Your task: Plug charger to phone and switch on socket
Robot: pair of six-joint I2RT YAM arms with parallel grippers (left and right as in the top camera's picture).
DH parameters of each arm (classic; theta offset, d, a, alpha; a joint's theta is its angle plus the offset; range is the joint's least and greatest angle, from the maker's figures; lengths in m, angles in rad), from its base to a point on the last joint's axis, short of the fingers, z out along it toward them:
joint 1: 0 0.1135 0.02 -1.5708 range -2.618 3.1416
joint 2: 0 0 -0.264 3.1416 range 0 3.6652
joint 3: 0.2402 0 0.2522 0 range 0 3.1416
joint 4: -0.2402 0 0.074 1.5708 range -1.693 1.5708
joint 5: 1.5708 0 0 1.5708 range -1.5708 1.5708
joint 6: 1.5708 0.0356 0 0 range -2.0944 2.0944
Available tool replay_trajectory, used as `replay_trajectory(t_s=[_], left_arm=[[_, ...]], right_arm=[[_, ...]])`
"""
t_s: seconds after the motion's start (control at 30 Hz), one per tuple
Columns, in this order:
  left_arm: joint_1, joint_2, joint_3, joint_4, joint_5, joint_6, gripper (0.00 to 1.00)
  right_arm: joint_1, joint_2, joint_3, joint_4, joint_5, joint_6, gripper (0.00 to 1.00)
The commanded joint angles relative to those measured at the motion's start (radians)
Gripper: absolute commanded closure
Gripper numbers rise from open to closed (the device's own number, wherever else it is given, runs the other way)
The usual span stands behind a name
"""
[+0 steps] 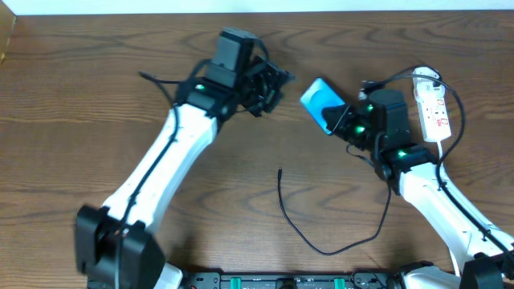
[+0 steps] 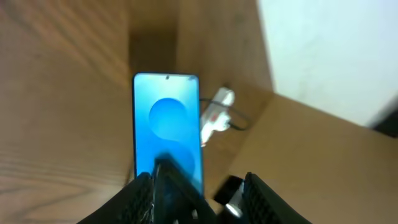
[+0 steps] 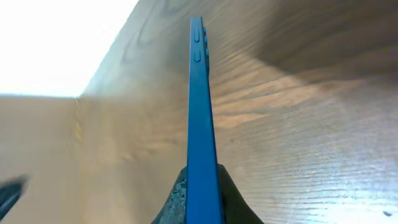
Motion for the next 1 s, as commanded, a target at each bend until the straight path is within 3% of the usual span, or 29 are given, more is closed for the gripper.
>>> replay_trajectory(t_s=[0.0, 0.27, 0.57, 0.67, 0.83, 0.97], left_arm=[[0.035, -0.040, 0.006, 0.000, 0.008, 0.021, 0.55], [0.071, -0.050, 0.006, 0.000, -0.010, 0.020, 0.55], [0.071, -0.050, 0.006, 0.022, -0.109, -0.061, 0.53], [0.071, -0.050, 0.006, 0.054, -0.108, -0.100, 0.45], [0.071, -0.050, 0.006, 0.112, -0.108, -0.113, 0.16], [0.071, -0.050, 0.006, 0.119, -0.108, -0.116, 0.13]], right_arm=[[-0.030, -0.008, 0.021, 0.048, -0.064, 0.321, 0.99], [-0.034, -0.008, 0.021, 0.271, -0.200, 0.749, 0.99], [-0.008, -0.008, 0.021, 0.509, -0.235, 0.947, 0.99], [0.005, -0.008, 0.021, 0.546, -0.235, 1.009, 0.99], [0.029, -0.008, 0.021, 0.548, -0.235, 1.052, 0.99], [0.043, -0.008, 0.021, 0.553, -0.235, 1.070, 0.99]])
